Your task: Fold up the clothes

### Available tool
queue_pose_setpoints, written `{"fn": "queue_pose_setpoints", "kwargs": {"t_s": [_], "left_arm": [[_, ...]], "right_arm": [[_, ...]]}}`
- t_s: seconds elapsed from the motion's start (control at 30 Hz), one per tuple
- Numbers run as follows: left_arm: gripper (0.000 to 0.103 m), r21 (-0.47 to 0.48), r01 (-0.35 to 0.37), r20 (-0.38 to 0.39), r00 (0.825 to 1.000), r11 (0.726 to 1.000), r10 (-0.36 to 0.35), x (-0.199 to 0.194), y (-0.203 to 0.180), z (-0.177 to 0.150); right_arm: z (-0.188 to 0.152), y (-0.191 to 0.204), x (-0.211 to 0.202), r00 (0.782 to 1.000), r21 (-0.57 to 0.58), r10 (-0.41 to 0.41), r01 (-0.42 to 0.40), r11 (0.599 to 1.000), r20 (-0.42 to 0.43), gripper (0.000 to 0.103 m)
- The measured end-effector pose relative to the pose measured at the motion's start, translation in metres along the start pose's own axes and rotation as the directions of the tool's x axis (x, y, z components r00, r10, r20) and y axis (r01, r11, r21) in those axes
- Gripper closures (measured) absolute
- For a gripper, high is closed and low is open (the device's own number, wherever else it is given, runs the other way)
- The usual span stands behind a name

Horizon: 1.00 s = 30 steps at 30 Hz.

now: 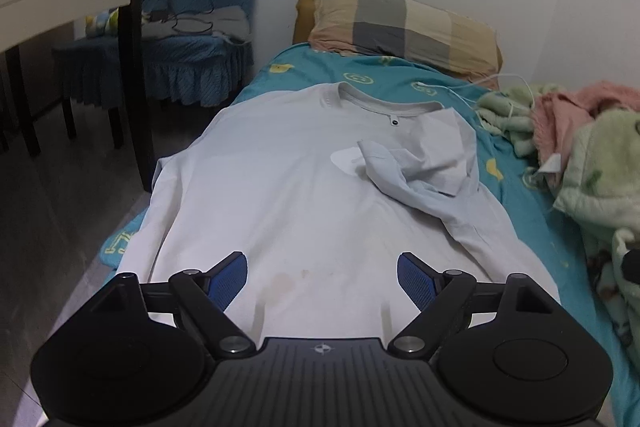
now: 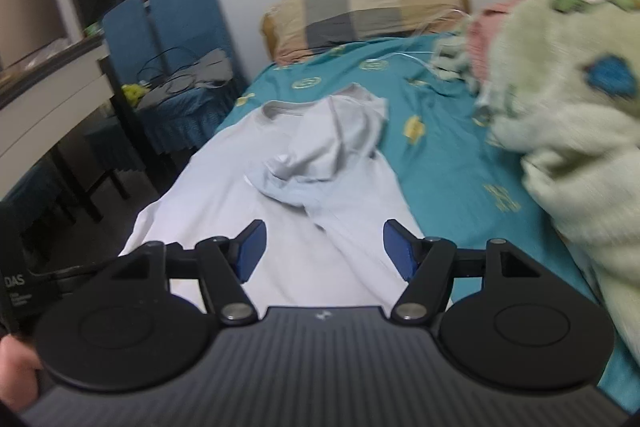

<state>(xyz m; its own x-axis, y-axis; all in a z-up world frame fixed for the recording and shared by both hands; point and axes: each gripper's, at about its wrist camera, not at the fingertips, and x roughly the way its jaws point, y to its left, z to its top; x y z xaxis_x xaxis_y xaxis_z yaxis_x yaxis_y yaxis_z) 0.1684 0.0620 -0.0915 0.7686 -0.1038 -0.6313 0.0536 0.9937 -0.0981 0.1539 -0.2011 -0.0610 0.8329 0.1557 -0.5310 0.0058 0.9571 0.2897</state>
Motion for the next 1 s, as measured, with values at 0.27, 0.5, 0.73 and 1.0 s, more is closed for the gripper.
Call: {"fn": "queue_pose_setpoints", "kwargs": {"t_s": [0.27,0.5,0.73,1.0], "left_arm": [[0.021,0.231,0.001,0.024,1.000,0.973,-0.007,0.013,-0.054,0.002],[0.026,0.300,0.136,0.004,0.990,0.944,-0.144,0.079,-0.112,0.028],[0.035,0.429,0.095,0.019,0.993,0.898,-0.115,0.170,-0.170,0.061],[0.093,0.397,0.131,-0.087,0.991,0.908,-0.105,0.227,-0.151,0.093]], "right_arm": [[0.004,-0.029,-0.013,0.997,0.082,-0.009,0.003,0.997,0.072,0.020],[0.019,-0.061,-0.023,0.974,0.176,-0.117,0.082,0.981,0.196,0.020],[0.020,-0.097,0.000,0.972,0.236,-0.172,0.131,0.963,0.162,0.020],[0.012,-0.107,0.023,0.983,0.265,-0.163,0.135,0.955,0.088,0.020]]}}
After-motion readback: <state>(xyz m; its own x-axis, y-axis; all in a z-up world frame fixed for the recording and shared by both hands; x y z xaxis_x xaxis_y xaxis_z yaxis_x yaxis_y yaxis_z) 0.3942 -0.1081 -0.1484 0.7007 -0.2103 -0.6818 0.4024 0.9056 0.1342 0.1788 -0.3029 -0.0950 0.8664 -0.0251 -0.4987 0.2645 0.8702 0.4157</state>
